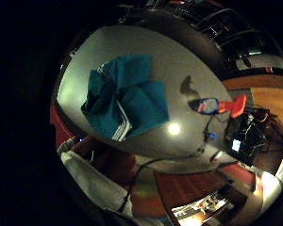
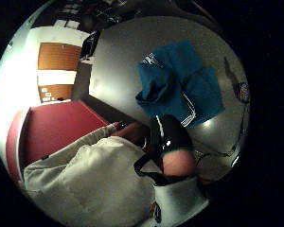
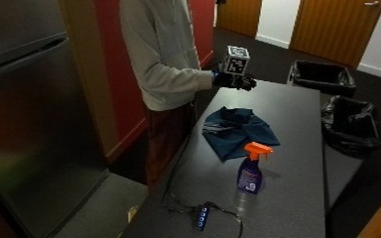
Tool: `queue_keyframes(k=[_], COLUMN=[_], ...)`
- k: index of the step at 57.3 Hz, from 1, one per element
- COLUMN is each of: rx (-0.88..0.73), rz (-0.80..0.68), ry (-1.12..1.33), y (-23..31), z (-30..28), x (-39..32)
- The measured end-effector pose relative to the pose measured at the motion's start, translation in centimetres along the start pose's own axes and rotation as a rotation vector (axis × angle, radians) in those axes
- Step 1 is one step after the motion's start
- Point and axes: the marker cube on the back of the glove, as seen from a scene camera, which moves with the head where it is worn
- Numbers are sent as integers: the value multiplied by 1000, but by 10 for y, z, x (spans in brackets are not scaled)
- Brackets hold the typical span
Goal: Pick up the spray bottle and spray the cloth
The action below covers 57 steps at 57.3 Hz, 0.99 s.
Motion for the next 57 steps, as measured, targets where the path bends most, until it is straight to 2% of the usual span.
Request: queue_keyframes(k=[40,46,51,57], rx=[38,36,45,58], rz=[43,120,93,95], ry=[12,193,20,3], y=[-1,-2,-6,-8], z=[3,3,6,6], x=[-15,3,-18,-23])
